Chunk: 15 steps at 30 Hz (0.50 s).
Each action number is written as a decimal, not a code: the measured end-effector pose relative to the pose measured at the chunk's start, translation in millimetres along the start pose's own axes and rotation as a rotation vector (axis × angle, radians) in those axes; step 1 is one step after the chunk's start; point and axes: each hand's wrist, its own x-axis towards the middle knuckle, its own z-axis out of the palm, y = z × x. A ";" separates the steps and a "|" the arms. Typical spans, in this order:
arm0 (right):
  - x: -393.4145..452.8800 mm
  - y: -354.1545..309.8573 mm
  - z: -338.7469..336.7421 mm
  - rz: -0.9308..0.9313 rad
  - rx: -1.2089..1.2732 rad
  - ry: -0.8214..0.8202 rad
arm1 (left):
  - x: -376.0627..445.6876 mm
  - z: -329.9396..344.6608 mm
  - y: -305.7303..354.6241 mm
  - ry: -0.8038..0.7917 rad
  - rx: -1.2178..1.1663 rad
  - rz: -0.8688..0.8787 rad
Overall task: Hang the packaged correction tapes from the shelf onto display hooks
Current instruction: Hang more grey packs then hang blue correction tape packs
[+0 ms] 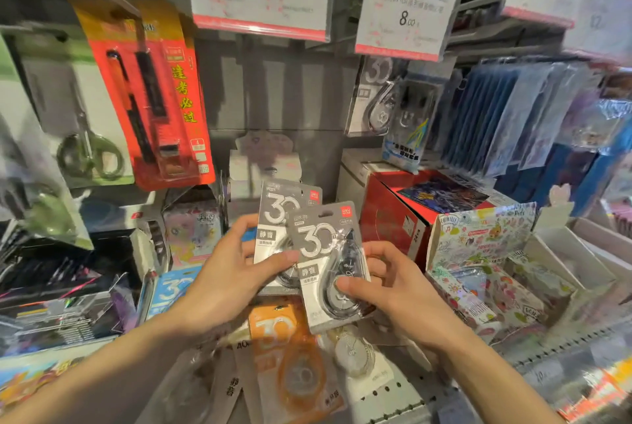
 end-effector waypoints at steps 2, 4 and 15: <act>-0.6 -7.5 2.2 -0.024 0.022 -0.009 | -5.7 -8.2 5.9 0.038 0.012 0.039; 0.4 -13.5 3.3 -0.064 0.023 -0.008 | -10.7 -14.3 11.2 0.058 0.017 0.081; -0.6 -66.4 -36.1 -0.383 -0.076 -0.001 | -23.4 1.5 64.6 0.218 0.138 0.273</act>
